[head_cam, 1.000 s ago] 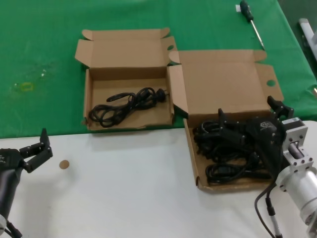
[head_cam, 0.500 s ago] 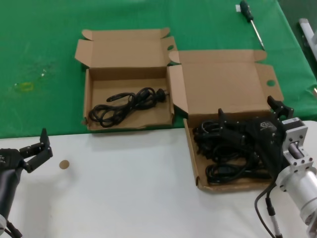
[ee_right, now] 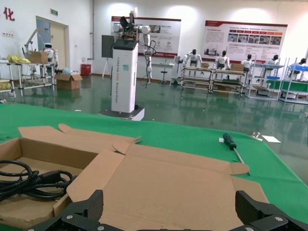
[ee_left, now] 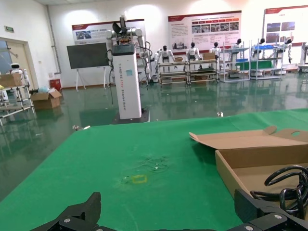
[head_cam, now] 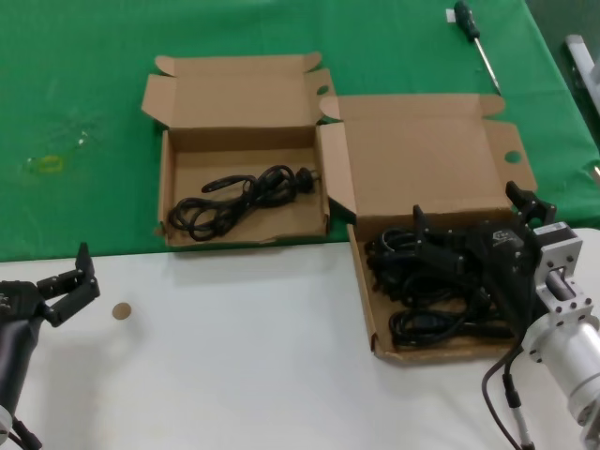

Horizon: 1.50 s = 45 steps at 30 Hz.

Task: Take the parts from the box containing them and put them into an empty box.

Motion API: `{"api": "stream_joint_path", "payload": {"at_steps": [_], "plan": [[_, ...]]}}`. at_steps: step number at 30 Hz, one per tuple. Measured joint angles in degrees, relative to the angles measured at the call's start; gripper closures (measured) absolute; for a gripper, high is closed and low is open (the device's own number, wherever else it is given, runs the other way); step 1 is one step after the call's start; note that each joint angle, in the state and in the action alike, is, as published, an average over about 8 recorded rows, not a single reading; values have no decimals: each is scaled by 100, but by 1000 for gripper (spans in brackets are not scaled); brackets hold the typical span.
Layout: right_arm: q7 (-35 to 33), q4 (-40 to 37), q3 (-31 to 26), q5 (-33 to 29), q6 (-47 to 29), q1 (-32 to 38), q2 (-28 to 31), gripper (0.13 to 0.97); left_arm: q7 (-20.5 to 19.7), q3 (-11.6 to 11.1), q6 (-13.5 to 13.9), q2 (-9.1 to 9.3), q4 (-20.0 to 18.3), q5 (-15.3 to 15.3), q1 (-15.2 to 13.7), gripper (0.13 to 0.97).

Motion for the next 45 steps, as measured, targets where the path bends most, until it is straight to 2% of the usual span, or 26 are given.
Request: {"api": "stream_joint_path", "payload": {"at_steps": [45], "plan": [[0,0,0,0,0,0,0,129,0,0,0,0,0,0,0,132]]}}
